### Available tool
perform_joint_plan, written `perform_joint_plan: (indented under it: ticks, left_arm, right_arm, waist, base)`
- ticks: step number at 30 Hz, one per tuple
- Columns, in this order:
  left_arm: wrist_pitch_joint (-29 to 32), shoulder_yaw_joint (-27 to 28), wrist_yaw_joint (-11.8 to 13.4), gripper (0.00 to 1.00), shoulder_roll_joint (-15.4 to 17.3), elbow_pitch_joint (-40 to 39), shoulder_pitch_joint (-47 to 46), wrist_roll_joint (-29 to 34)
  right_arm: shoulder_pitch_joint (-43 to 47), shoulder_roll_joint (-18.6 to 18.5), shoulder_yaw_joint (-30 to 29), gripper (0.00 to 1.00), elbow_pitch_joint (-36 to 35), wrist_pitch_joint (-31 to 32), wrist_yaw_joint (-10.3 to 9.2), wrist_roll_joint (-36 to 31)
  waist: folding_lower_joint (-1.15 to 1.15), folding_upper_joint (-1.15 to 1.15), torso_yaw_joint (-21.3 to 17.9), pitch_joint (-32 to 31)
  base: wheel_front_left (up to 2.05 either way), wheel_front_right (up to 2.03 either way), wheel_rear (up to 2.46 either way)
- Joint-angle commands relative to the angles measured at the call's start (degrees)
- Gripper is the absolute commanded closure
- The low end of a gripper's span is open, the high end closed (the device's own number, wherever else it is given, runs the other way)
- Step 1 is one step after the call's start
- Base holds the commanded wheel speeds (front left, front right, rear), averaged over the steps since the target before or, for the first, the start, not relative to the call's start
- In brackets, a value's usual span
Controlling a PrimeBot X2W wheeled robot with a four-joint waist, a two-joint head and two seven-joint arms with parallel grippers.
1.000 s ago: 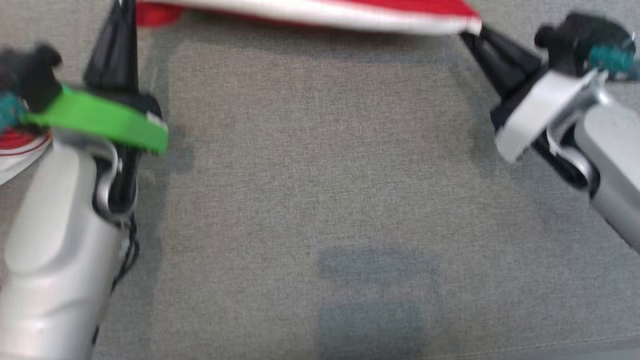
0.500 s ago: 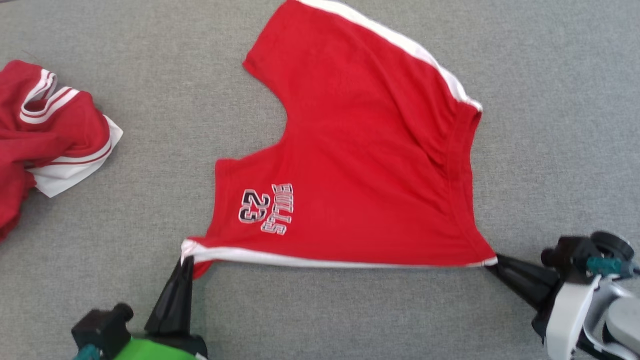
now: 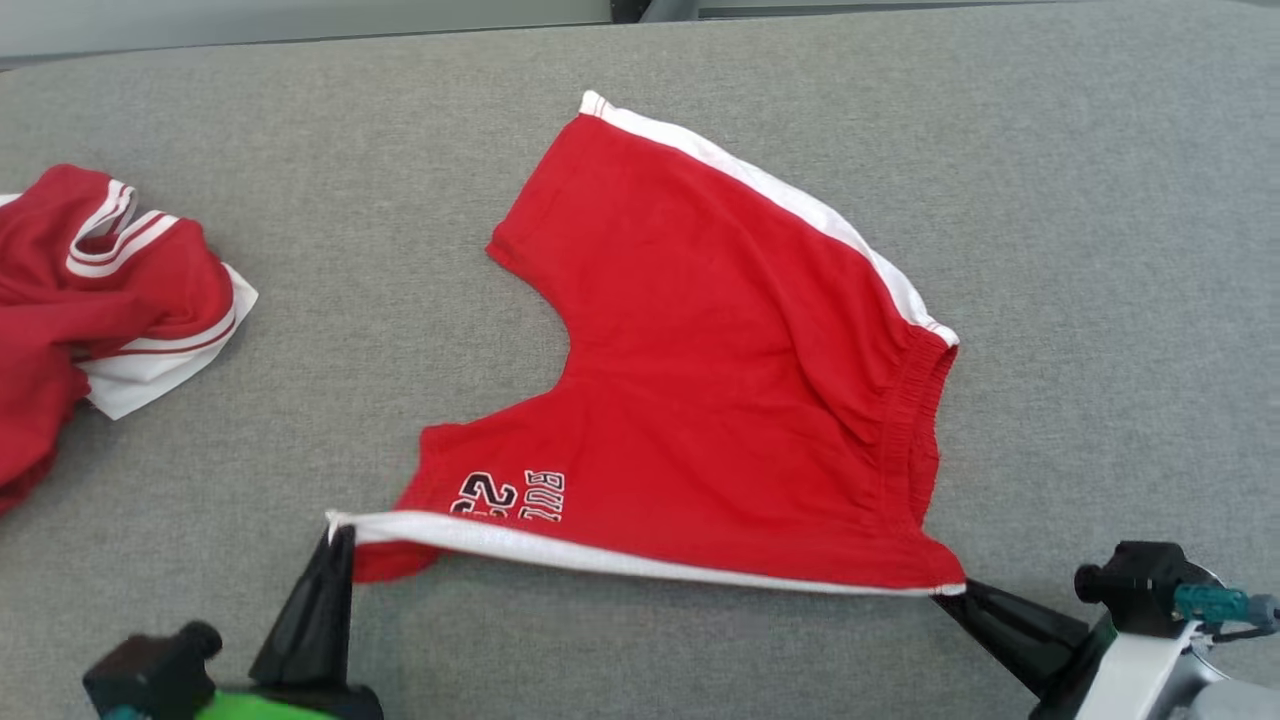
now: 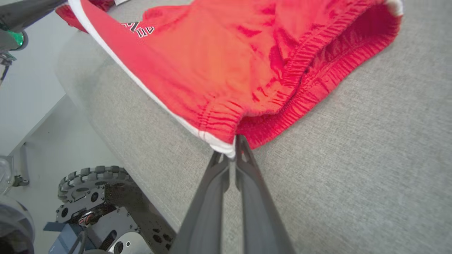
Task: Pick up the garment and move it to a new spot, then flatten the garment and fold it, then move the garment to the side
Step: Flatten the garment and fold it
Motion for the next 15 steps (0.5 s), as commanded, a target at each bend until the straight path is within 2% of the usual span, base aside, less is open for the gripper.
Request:
perform_joint_plan:
  ticks: [1,10,15]
  left_arm:
    - [1.47,0.21,-0.51,1.0,1.52,-0.69,-3.15,1.15]
    - [17.62,-1.36,-3.12,1.0,8.86,-1.64,-24.09,3.65]
    - [28.1,-2.58,-6.84,1.0,13.37,-0.32,-37.59,4.26]
  right_arm:
    - [0.59,1.25,-1.33,1.0,-0.74,0.01,-0.1,1.21]
    - [-4.29,8.9,-5.23,1.0,-4.74,1.46,-0.08,8.56]
    - [-10.85,13.81,-3.93,1.0,-4.12,2.36,-0.08,12.5]
  waist:
    - [0.01,0.59,-1.7,0.25]
    - [0.01,0.59,-8.8,3.92]
    - [0.01,0.59,-12.45,7.21]
  base:
    - [0.0,0.0,0.0]
    - [0.0,0.0,0.0]
    - [0.0,0.0,0.0]
